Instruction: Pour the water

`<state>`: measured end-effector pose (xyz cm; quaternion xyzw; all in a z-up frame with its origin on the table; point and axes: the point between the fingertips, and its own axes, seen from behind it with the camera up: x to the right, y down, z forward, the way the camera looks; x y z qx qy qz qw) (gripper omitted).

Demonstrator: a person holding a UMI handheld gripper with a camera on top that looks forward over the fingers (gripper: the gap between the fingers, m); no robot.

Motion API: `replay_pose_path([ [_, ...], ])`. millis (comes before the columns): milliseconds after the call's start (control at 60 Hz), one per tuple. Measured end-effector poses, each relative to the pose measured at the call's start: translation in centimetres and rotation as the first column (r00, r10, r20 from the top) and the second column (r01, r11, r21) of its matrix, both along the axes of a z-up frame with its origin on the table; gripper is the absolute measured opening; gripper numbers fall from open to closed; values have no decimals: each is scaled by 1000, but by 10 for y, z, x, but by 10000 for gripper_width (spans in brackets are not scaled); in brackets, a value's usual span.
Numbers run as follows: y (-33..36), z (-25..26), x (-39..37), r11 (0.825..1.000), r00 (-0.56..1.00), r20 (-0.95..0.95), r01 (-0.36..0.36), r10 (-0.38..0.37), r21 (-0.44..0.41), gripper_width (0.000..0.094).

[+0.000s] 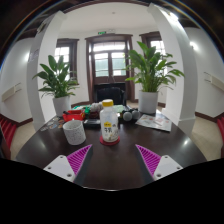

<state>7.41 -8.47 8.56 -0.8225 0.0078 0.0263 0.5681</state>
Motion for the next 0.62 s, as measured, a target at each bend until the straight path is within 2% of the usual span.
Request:
replay_pose_path([
  [183, -43, 28, 13, 995, 995, 32, 98, -98, 15, 852],
  [617, -76, 70, 23, 986, 989, 44, 140, -144, 91, 850],
])
